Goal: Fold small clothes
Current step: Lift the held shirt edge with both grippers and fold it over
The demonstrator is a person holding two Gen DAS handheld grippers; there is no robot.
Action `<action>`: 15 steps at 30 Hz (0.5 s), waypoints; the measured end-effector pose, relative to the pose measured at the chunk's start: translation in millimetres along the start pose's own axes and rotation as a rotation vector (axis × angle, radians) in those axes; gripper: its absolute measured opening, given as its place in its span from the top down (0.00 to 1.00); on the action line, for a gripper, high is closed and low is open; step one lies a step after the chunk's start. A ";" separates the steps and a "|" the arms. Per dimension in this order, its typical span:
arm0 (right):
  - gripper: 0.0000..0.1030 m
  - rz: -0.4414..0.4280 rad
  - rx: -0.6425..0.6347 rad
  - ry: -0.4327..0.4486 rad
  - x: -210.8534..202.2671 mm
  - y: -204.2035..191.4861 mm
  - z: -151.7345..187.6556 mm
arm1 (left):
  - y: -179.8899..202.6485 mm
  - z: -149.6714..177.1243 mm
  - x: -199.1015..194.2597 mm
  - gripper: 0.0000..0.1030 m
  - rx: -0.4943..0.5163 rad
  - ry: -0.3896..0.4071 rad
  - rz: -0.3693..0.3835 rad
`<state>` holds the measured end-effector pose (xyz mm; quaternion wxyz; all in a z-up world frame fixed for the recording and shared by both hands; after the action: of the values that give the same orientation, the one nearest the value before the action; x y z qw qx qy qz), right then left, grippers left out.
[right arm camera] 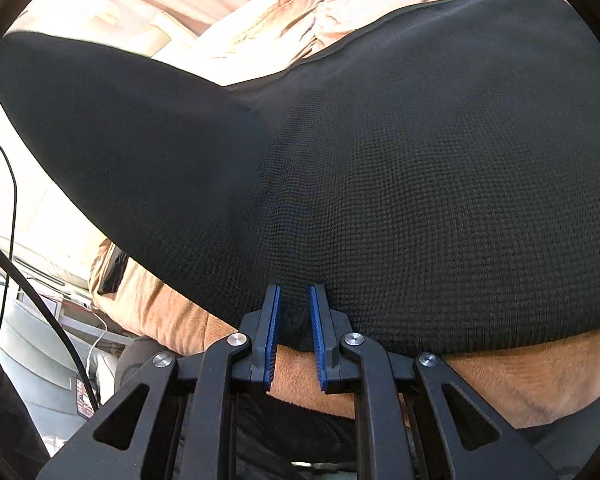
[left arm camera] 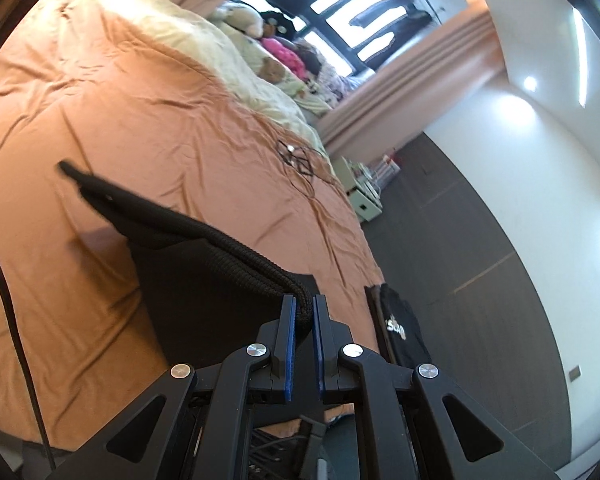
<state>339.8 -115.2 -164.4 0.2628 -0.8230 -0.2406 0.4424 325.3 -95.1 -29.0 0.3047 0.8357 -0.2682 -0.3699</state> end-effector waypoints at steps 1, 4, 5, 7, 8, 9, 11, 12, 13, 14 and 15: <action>0.90 -0.005 0.006 0.003 -1.6 1.3 0.3 | 5.7 2.9 5.6 0.92 0.006 -0.016 0.008; 0.90 -0.006 0.007 0.013 -5.2 2.0 0.8 | 25.3 8.9 21.4 0.92 0.042 -0.050 0.014; 0.90 -0.005 0.006 0.017 -6.4 2.5 1.3 | 30.0 10.8 25.4 0.92 0.052 -0.059 0.016; 0.90 -0.008 0.006 0.023 -4.3 1.5 5.0 | 42.8 16.1 37.0 0.92 0.078 -0.087 0.020; 0.90 -0.014 0.006 0.028 -5.6 2.9 5.2 | 48.1 18.6 42.2 0.92 0.089 -0.098 0.021; 0.90 -0.019 0.007 0.032 -5.5 3.9 7.6 | 53.8 21.8 48.4 0.92 0.100 -0.110 0.021; 0.90 -0.036 0.021 0.040 -7.2 7.7 9.0 | 60.7 25.3 57.5 0.92 0.111 -0.132 0.025; 0.90 -0.043 0.029 0.043 -8.0 9.5 9.6 | 64.2 27.3 62.7 0.92 0.115 -0.144 0.029; 0.90 -0.049 0.034 0.045 -8.4 11.4 10.6 | 68.2 30.4 69.0 0.92 0.120 -0.158 0.034; 0.90 -0.056 0.037 0.048 -10.2 14.2 11.5 | 71.5 32.3 73.8 0.92 0.123 -0.166 0.035; 0.90 -0.062 0.026 0.050 -12.5 14.9 11.9 | 74.6 34.4 79.6 0.92 0.129 -0.178 0.035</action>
<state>325.9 -131.5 -172.1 0.2931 -0.8225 -0.2534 0.4164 328.2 -209.5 -31.0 0.2318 0.8127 -0.3319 -0.4191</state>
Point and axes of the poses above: each gripper's, at about its wrist camera, not at the fingertips, and x roughly the way its jaws point, y to its right, z to its underside, the point moved 5 cm from there along x, roughly the way its jaws point, and after that the axes turned 2 degrees about y, right-handed, at the moved point
